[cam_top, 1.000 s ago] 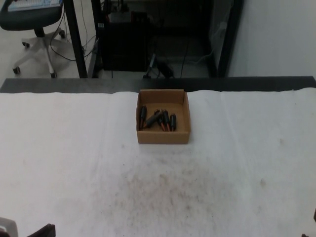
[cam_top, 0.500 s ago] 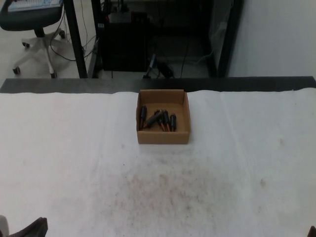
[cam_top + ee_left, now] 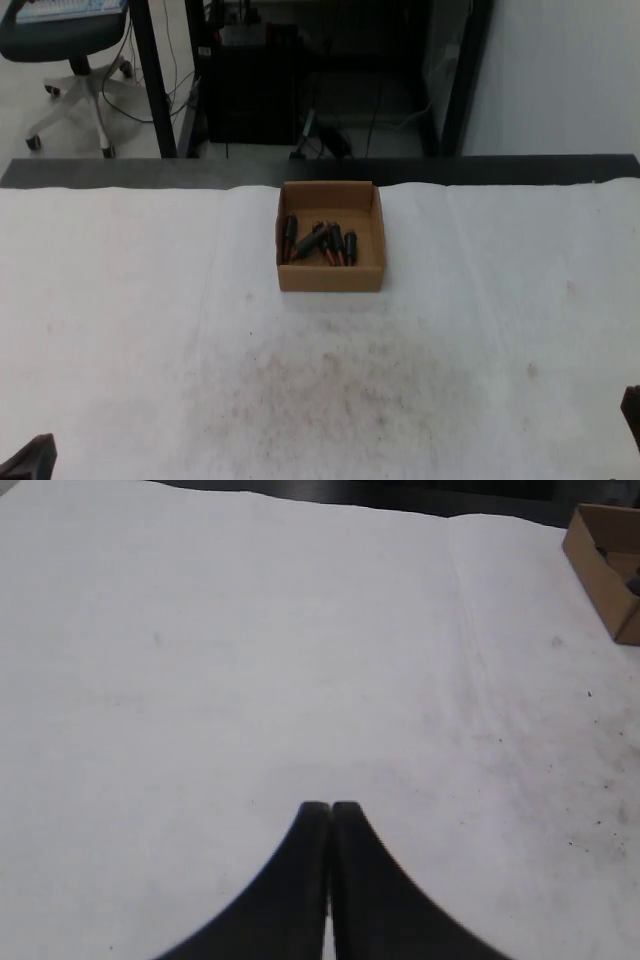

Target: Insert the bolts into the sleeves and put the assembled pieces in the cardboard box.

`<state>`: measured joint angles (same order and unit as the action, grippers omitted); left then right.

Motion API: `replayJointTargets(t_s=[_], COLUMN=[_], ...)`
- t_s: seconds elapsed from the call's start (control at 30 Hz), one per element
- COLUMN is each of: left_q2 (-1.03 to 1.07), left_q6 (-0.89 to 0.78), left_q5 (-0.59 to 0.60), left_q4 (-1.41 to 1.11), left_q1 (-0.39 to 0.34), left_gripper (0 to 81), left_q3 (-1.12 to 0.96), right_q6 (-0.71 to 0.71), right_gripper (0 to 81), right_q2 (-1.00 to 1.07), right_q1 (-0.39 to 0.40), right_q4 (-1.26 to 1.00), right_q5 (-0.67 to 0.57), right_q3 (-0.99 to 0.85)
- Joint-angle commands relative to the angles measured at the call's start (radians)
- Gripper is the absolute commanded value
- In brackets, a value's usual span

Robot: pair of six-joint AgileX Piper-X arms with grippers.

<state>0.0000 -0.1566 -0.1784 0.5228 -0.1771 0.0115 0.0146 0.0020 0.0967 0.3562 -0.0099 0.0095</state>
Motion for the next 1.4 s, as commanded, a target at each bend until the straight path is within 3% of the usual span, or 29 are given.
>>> replayJointTargets(t_s=[0.0,0.43,0.63,0.87,1.37], left_q2=[0.000,0.000,0.000,0.000,0.000], left_q6=[-0.009,-0.009,-0.009,-0.009,-0.009], left_q5=[0.000,0.000,0.000,0.000,0.000], left_q4=[-0.010,-0.010,-0.010,-0.010,-0.010], left_q1=[0.012,0.012,0.012,0.012,0.012], left_gripper=[0.3,0.3,0.3,0.3,0.3], left_q3=[-0.011,-0.011,-0.011,-0.011,-0.011], right_q6=[-0.007,-0.007,-0.007,-0.007,-0.007], right_gripper=[0.8,0.8,0.8,0.8,0.8], right_q2=[-0.002,-0.002,-0.002,-0.002,-0.002], right_q1=[0.005,0.004,0.004,0.004,0.004], right_q4=[-0.002,0.000,0.207,0.207,0.207], right_q5=[-0.004,-0.004,-0.004,0.064,0.064], right_q3=[-0.010,-0.010,-0.010,-0.010,-0.010])
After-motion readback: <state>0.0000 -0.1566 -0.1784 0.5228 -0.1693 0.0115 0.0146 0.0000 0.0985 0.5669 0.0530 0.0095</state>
